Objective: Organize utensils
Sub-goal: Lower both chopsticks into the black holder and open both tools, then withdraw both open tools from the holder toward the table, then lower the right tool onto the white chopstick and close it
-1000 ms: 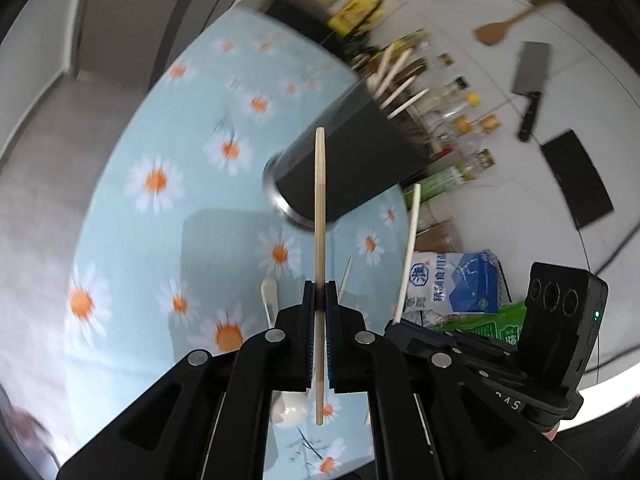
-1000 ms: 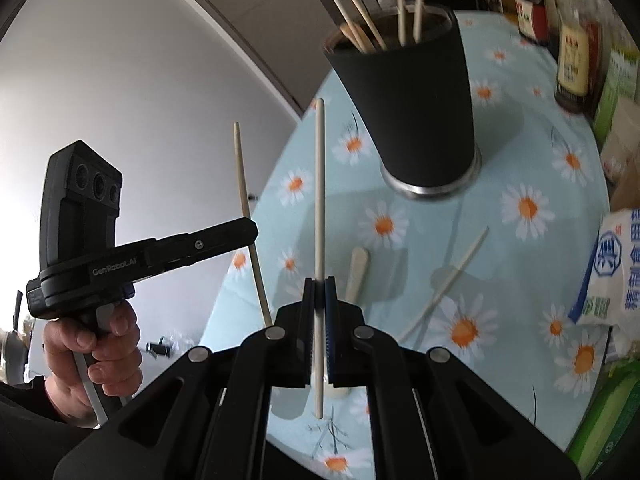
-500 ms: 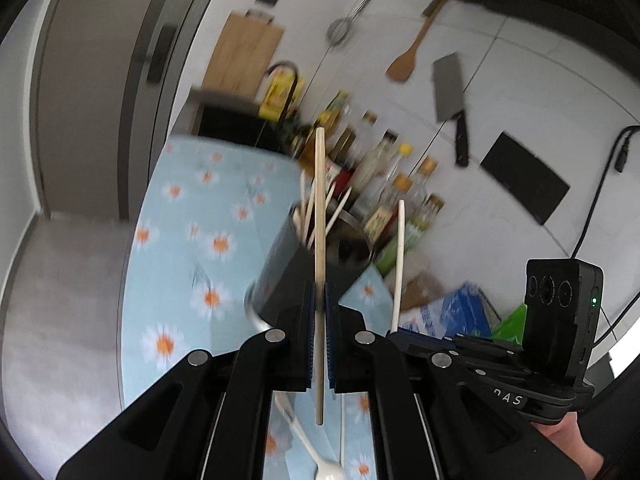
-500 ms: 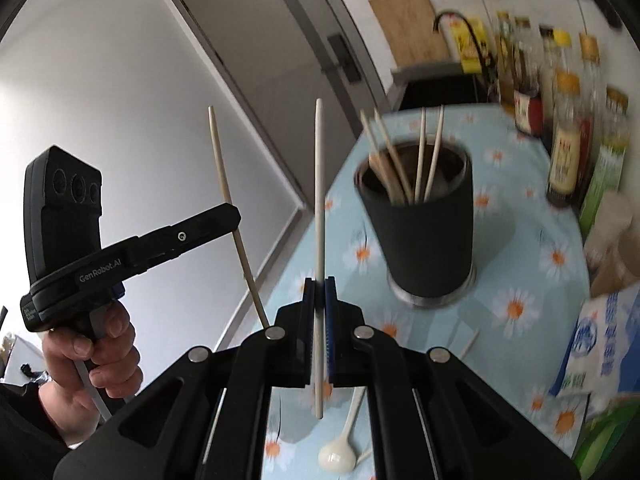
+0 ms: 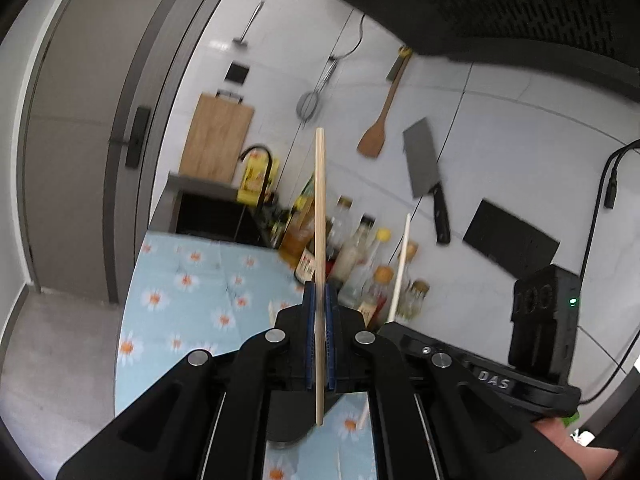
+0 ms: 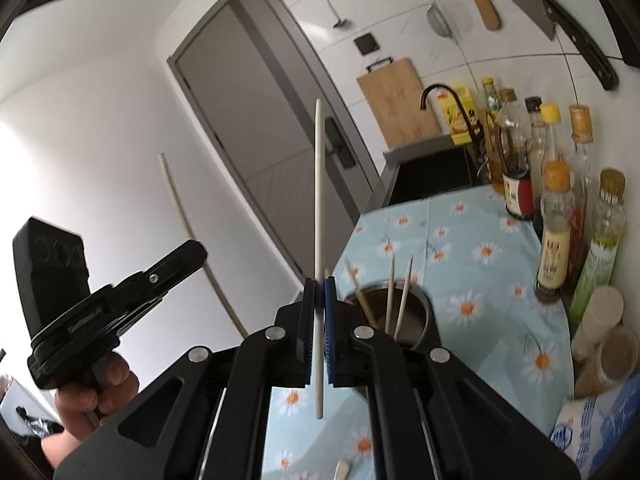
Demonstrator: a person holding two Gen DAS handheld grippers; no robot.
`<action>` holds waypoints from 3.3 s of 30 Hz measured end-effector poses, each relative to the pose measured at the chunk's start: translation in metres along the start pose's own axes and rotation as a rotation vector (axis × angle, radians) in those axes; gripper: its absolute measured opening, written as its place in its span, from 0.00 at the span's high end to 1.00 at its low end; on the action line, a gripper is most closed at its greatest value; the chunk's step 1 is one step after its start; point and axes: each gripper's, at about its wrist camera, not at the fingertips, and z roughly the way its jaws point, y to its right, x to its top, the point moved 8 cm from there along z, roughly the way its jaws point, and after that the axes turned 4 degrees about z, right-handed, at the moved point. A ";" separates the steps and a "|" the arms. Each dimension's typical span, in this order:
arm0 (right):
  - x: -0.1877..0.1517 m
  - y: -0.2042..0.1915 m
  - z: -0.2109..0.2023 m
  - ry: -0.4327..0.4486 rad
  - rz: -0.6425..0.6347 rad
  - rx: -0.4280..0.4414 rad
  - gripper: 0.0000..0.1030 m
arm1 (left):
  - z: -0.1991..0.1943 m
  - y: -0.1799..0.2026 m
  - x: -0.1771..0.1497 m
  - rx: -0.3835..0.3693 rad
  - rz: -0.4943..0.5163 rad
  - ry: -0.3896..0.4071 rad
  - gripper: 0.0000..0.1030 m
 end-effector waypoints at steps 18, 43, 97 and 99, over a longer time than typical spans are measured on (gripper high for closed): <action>0.020 0.042 0.031 0.095 0.009 -0.002 0.94 | 0.075 -0.005 -0.025 0.063 0.020 -0.056 0.96; -0.012 0.052 -0.004 0.038 0.037 -0.021 0.77 | 0.055 -0.001 -0.076 0.077 -0.031 -0.170 0.80; -0.234 0.102 0.031 -0.879 0.443 -0.670 0.74 | -0.081 -0.036 -0.292 -0.012 -0.422 -0.679 0.77; -0.237 0.102 0.035 -0.895 0.437 -0.694 0.77 | -0.082 -0.039 -0.295 -0.012 -0.433 -0.685 0.77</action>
